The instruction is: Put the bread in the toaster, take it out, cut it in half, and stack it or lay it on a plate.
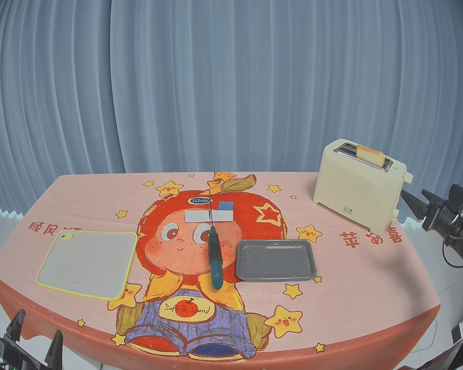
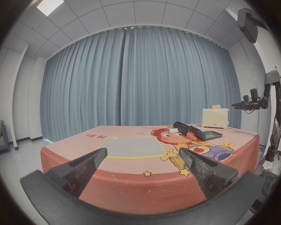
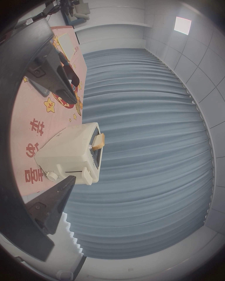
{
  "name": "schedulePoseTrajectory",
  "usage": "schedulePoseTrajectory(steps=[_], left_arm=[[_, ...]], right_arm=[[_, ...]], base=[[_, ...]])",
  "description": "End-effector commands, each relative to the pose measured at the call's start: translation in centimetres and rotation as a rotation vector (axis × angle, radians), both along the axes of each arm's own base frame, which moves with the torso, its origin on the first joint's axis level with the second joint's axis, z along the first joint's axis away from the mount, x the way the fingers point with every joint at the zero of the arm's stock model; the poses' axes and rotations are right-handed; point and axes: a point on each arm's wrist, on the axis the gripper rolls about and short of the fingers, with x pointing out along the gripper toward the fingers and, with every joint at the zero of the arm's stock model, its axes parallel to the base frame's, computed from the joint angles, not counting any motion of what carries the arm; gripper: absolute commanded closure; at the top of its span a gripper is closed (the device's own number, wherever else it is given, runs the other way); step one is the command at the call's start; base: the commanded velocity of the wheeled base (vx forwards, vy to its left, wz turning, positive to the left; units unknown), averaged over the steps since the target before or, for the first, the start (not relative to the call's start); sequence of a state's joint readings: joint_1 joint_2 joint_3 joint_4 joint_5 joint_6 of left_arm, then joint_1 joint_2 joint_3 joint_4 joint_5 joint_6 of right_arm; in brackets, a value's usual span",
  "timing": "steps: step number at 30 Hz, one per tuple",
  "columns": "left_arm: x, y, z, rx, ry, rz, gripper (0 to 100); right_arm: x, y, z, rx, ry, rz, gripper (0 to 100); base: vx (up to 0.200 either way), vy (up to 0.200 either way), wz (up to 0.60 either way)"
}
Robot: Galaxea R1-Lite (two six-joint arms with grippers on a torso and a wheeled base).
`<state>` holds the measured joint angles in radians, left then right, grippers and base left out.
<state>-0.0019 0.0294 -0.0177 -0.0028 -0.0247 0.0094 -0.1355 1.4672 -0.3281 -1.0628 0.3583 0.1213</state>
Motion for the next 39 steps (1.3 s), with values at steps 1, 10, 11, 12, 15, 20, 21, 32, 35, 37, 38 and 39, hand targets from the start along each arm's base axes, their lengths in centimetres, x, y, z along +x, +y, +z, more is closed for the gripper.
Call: schedulePoseTrajectory(steps=[1,10,11,12,15,20,21,32,35,37,38,39], left_arm=[[0.1,0.0,-0.5,0.0,0.017,0.001,0],[0.1,0.0,-0.5,0.0,0.017,0.001,0],[0.1,0.0,-0.5,0.0,0.017,0.001,0],[0.1,0.0,-0.5,0.0,0.019,0.001,0],[0.1,0.0,-0.5,0.0,0.019,0.001,0],[0.1,0.0,-0.5,0.001,0.017,0.0,0],[0.1,0.0,-0.5,0.0,0.019,0.001,0],[0.1,0.0,-0.5,0.0,0.017,0.001,0],[0.1,0.0,-0.5,0.0,0.019,0.001,0],[0.1,0.0,-0.5,0.0,0.017,0.001,0],[0.1,0.0,-0.5,0.0,0.017,0.001,0],[0.1,0.0,-0.5,0.0,0.019,0.001,0]], right_arm=[[-0.9,0.1,0.0,-0.009,-0.01,-0.007,0],[-3.2,0.1,0.1,-0.002,-0.036,-0.171,0],[-3.3,0.1,-0.1,0.015,-0.028,-0.183,0],[-3.3,0.0,-0.2,0.038,-0.023,-0.19,0],[-3.5,0.0,-0.1,0.128,-0.018,-0.203,0],[-4.2,0.0,0.6,0.293,-0.039,-0.242,0],[-4.3,-0.1,0.6,0.317,-0.043,-0.258,0],[-4.9,0.1,0.6,0.355,-0.051,-0.28,0],[-4.9,0.2,0.8,0.36,-0.058,-0.263,0],[-5.0,0.2,1.1,0.356,-0.073,-0.258,0],[-4.9,0.1,1.3,0.358,-0.08,-0.252,0],[-4.9,0.2,1.5,0.356,-0.083,-0.243,0]], base=[[0.0,0.0,0.0],[0.0,0.0,0.0],[0.0,0.0,0.0],[0.0,0.0,0.0],[0.0,0.0,0.0],[0.0,0.0,0.0],[0.0,0.0,0.0],[0.0,0.0,0.0],[0.0,0.0,0.0],[0.0,0.0,0.0],[0.0,0.0,0.0],[0.0,0.0,0.0]])
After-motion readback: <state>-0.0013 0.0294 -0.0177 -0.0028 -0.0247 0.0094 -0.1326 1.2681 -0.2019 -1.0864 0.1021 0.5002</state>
